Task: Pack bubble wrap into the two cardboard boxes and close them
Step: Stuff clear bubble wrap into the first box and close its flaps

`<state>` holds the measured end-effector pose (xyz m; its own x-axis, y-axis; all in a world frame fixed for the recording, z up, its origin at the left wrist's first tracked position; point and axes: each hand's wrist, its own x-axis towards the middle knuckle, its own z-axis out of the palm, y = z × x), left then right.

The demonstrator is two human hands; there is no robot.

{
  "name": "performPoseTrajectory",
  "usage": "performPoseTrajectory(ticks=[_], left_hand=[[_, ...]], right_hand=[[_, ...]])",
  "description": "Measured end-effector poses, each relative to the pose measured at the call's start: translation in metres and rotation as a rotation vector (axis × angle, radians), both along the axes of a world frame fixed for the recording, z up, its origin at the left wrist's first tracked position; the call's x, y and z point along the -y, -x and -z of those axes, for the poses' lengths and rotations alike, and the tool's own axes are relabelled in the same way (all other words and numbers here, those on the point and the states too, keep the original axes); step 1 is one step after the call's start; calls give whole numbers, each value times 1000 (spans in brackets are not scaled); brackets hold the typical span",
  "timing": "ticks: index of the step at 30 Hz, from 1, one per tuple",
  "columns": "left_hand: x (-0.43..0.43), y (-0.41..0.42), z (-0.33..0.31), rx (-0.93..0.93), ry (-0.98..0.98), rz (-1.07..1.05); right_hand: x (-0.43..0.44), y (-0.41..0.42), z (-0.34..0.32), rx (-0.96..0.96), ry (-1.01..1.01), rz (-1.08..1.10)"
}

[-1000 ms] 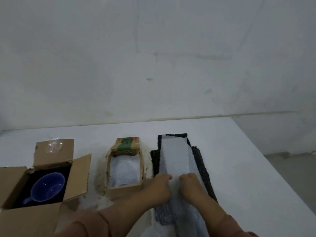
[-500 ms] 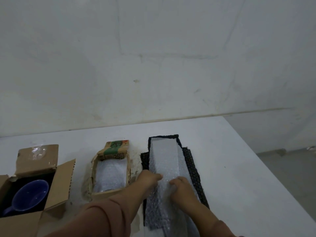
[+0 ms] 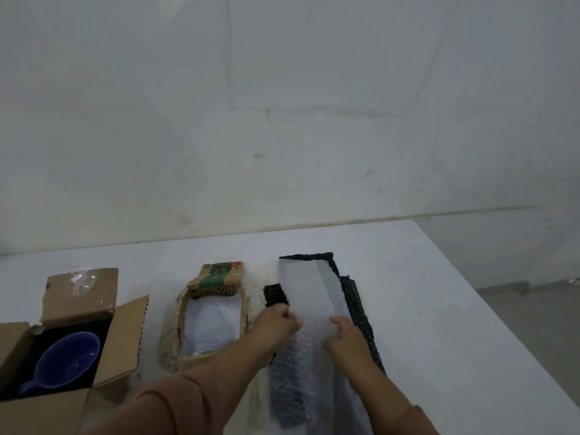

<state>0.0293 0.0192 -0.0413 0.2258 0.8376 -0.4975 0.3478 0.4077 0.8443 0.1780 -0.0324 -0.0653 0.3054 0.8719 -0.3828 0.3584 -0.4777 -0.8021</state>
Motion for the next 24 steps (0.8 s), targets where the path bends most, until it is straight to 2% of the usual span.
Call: performPoseTrajectory(ticks=[3, 5, 7, 12, 16, 18, 22, 24], left_hand=[[-4, 14, -26, 24, -121, 31], [-8, 26, -43, 18, -196, 37], [-11, 39, -60, 10, -283, 8], [-8, 60, -93, -16, -575, -124], [-5, 78, -111, 148, -567, -93], [-7, 87, -116, 275, -499, -90], [-12, 99, -127, 530, -436, -142], [-12, 103, -133, 630, -387, -194]], right_hand=[[-2, -1, -25, -447, -41, 216], [-7, 1, -39, -664, -80, 226], [-16, 1, -52, -602, -172, 130], [-26, 17, -101, -157, -348, -28], [-30, 31, -137, 34, -455, -73], [-34, 36, -147, -53, -473, -87], [-43, 44, -155, -548, -409, -166], [-46, 49, -155, -613, -360, -213]])
